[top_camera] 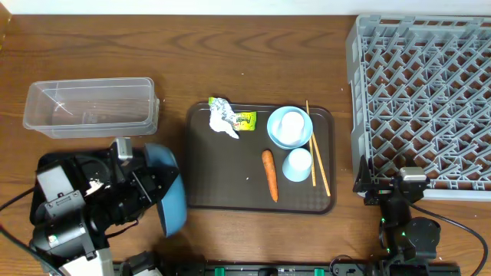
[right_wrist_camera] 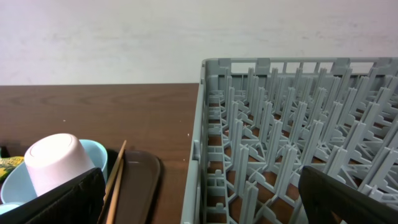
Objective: Sort waste into correct bins and load items into the dishwasher rack
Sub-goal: 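Carry the empty blue bowl with the left gripper back to brown tray, then lower the blue bowl onto the brown tray with the left gripper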
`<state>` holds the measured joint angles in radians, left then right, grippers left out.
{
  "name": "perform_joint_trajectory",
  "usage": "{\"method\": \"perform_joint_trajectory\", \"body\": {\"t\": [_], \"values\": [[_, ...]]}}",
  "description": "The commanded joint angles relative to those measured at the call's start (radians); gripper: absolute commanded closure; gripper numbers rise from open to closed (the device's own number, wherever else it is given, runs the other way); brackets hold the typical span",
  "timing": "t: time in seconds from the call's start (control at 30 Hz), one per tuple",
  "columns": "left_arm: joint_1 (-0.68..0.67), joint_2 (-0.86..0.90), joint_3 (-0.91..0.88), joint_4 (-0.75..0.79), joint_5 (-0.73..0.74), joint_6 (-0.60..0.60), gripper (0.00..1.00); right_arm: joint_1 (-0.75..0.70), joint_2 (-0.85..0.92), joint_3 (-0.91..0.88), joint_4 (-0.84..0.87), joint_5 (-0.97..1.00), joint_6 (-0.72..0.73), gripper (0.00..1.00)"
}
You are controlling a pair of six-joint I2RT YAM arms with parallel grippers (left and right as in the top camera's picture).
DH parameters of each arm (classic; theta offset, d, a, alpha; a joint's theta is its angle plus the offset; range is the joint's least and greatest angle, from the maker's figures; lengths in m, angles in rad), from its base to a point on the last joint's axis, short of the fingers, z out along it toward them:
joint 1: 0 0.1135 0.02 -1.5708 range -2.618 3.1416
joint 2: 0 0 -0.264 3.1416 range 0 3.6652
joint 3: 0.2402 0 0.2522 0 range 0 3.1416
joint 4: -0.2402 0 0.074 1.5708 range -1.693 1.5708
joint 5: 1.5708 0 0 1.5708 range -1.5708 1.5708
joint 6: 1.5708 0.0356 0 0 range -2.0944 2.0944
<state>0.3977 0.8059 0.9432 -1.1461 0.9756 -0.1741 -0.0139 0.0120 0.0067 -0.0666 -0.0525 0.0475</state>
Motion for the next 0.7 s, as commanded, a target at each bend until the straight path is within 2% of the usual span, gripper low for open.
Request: {"method": "perform_joint_trajectory", "body": {"t": [0.0,0.27,0.6,0.67], "values": [[-0.093,-0.008,0.027,0.050,-0.105,-0.112,0.94,-0.005,-0.005,-0.001,-0.005,0.003,-0.012,0.01],[-0.405,0.026,0.037,0.212,-0.383,-0.301,0.94,-0.005,-0.005,-0.001,-0.004,0.003,-0.012,0.01],[-0.761,0.169,0.037,0.362,-0.779,-0.404,0.94,-0.005,-0.005,-0.001,-0.005,0.003,-0.012,0.01],[-0.808,0.210,0.037,0.392,-0.818,-0.404,0.94,-0.005,-0.005,-0.001,-0.005,0.003,-0.012,0.01]]}}
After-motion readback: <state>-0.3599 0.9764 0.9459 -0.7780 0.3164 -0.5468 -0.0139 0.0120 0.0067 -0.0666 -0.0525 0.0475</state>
